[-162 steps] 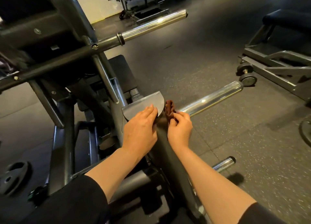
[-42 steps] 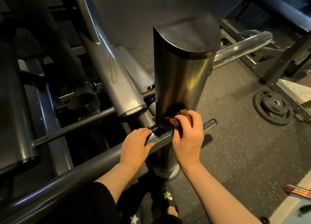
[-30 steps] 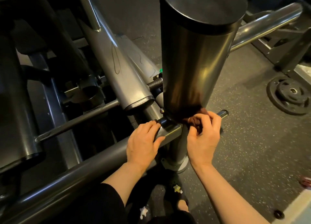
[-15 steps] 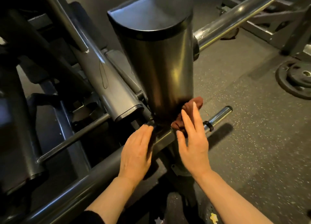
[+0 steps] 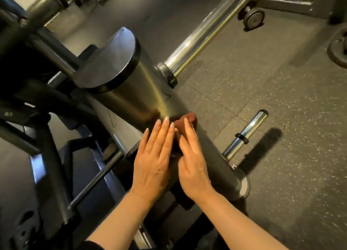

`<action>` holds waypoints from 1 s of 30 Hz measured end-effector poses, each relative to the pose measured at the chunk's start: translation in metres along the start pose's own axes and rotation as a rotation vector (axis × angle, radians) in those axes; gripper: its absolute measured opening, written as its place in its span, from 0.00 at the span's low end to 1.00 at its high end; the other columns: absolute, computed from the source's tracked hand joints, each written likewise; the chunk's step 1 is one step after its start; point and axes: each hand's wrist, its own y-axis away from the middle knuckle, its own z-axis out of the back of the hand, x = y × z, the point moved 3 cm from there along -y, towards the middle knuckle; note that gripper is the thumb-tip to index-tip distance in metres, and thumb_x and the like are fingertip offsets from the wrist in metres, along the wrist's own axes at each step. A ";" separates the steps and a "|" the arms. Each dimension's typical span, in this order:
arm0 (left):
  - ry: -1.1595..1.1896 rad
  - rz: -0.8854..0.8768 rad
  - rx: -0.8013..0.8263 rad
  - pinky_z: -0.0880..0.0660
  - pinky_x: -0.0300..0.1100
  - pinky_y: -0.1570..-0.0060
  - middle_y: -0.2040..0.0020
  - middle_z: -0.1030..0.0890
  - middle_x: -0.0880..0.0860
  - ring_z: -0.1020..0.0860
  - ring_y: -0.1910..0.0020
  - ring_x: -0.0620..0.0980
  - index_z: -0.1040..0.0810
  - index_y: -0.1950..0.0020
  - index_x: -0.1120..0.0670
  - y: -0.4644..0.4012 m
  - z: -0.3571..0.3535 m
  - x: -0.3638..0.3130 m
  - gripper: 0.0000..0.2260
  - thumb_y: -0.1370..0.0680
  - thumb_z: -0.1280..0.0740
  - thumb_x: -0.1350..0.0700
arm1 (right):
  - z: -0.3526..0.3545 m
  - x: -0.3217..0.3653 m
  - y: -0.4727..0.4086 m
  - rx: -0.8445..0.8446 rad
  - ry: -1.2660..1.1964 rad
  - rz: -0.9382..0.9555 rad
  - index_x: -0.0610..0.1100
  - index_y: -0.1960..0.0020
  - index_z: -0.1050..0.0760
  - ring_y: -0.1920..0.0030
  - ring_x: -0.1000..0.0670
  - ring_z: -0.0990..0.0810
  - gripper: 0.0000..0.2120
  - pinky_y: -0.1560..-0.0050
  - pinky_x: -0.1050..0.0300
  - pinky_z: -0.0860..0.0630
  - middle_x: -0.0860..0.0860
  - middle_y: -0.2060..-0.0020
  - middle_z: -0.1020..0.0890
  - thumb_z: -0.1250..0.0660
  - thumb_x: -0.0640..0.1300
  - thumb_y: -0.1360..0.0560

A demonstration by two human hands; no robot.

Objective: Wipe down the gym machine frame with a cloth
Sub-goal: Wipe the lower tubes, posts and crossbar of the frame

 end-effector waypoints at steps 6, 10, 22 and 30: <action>-0.153 -0.176 0.177 0.57 0.54 0.23 0.25 0.36 0.55 0.49 0.22 0.53 0.36 0.25 0.57 -0.007 -0.005 -0.017 0.27 0.26 0.40 0.63 | 0.022 -0.067 0.027 -0.101 -0.115 -0.650 0.46 0.25 0.37 0.23 0.53 0.45 0.31 0.25 0.62 0.44 0.56 0.23 0.45 0.46 0.24 0.24; -0.254 -0.158 0.193 0.60 0.58 0.24 0.27 0.31 0.57 0.44 0.23 0.55 0.27 0.31 0.58 -0.033 -0.001 -0.015 0.26 0.30 0.30 0.63 | 0.032 -0.015 -0.015 -0.070 -0.255 -0.413 0.46 0.26 0.35 0.23 0.56 0.44 0.26 0.32 0.71 0.40 0.57 0.23 0.44 0.43 0.30 0.21; -0.201 -0.076 -0.010 0.57 0.60 0.25 0.25 0.35 0.57 0.46 0.22 0.54 0.30 0.32 0.58 -0.052 0.006 -0.018 0.22 0.26 0.38 0.65 | 0.039 -0.027 -0.017 0.010 -0.181 -0.453 0.45 0.23 0.40 0.26 0.64 0.49 0.32 0.28 0.72 0.53 0.58 0.23 0.48 0.43 0.26 0.24; -0.199 0.223 -0.291 0.56 0.58 0.24 0.24 0.41 0.62 0.47 0.23 0.57 0.41 0.25 0.63 -0.086 0.085 0.037 0.23 0.15 0.49 0.51 | 0.020 0.116 -0.094 0.084 -0.050 0.221 0.42 0.25 0.37 0.22 0.54 0.52 0.25 0.24 0.61 0.53 0.51 0.22 0.44 0.43 0.36 0.21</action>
